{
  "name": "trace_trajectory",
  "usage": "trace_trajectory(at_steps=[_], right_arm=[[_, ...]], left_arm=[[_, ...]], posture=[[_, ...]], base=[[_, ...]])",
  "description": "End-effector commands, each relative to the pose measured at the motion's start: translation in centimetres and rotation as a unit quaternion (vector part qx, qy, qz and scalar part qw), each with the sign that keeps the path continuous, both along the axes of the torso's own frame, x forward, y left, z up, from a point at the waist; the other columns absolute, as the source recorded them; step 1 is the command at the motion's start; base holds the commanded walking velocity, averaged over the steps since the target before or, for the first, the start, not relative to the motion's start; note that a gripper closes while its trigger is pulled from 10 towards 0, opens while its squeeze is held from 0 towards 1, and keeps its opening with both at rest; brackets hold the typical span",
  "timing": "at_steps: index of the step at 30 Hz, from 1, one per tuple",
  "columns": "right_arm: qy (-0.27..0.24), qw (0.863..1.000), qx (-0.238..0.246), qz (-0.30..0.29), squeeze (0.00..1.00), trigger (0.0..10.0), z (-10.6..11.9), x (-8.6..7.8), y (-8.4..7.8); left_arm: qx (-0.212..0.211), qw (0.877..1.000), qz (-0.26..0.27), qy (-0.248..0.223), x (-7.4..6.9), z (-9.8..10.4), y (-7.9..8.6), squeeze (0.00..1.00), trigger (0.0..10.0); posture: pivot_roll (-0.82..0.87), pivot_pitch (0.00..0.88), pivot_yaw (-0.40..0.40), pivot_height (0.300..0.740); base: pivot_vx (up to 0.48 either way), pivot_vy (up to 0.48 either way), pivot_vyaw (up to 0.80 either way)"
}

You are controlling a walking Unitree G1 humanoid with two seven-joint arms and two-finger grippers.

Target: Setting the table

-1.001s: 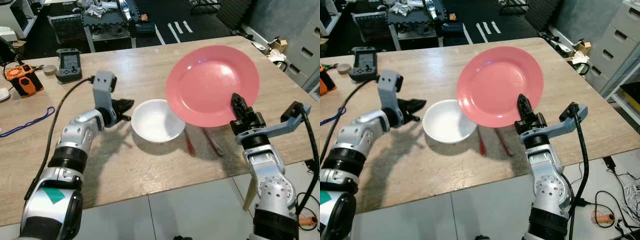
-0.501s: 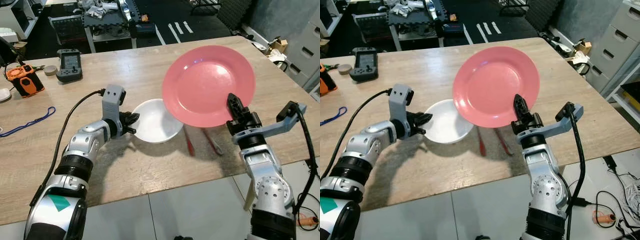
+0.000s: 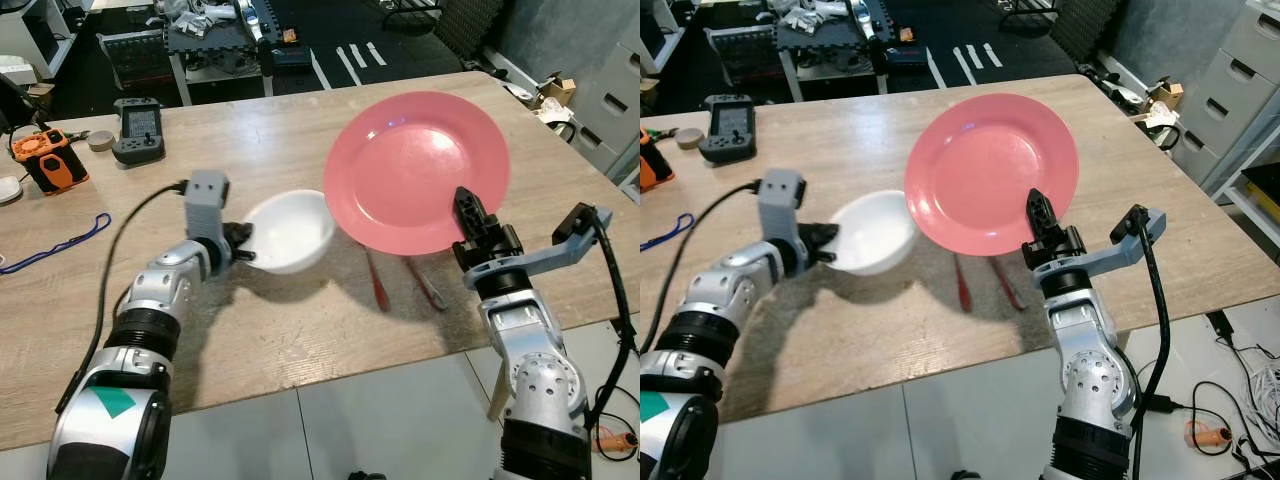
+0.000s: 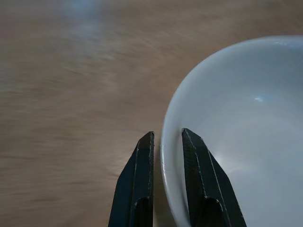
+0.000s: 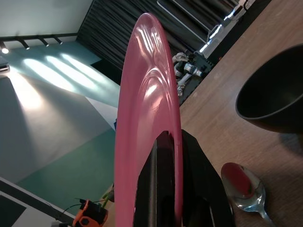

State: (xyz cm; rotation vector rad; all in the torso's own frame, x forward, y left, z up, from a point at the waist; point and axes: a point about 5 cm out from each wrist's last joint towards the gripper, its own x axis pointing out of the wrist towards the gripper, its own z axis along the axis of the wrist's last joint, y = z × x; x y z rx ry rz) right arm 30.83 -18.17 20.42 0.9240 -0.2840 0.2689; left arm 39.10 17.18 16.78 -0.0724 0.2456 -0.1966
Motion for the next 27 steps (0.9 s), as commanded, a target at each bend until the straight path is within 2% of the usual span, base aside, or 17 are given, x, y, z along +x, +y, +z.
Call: trace_trajectory(at_steps=[1,4,14,17,18,24,27], right_arm=[[-0.003,1.0,0.007,0.0,0.0,10.0,-0.1,-0.3,-0.1],[-0.004,1.0,0.008,0.002,0.0,10.0,-0.1,-0.2,0.0],[-0.005,1.0,0.008,0.005,0.0,10.0,0.0,-0.2,0.0],[-0.003,1.0,0.001,0.006,0.0,10.0,-0.2,-0.2,0.0],[-0.002,1.0,-0.005,0.009,0.0,10.0,-0.3,-0.2,0.1],[0.003,1.0,-0.012,0.013,0.0,10.0,-0.6,-0.5,0.4],[0.015,1.0,-0.009,0.016,0.0,10.0,-1.1,-0.8,0.4]], left_arm=[[0.008,1.0,0.017,0.004,0.0,-0.2,0.6,0.0,10.0],[0.022,0.998,0.05,-0.011,-0.2,0.3,1.4,0.0,10.0],[0.017,0.997,0.067,-0.038,-0.9,1.4,1.2,0.0,10.0],[-0.003,0.993,0.03,-0.116,-1.4,3.5,0.4,0.0,10.0],[-0.005,0.988,0.019,-0.155,-1.8,4.7,0.1,0.0,10.0],[0.007,0.979,-0.003,-0.204,-2.6,6.7,-0.2,0.0,10.0],[0.031,0.972,-0.028,-0.232,-3.5,7.6,-0.6,0.0,10.0]], posture=[[-0.02,0.091,0.1,0.74],[-0.01,0.091,0.099,0.74],[-0.01,0.091,0.098,0.74],[-0.01,0.09,0.096,0.74],[-0.01,0.089,0.096,0.74],[-0.01,0.089,0.095,0.74],[-0.01,0.089,0.097,0.74]], base=[[0.0,0.0,0.0],[0.0,0.0,0.0],[0.0,0.0,0.0],[0.0,0.0,0.0],[0.0,0.0,0.0],[0.0,0.0,0.0],[0.0,0.0,0.0]])
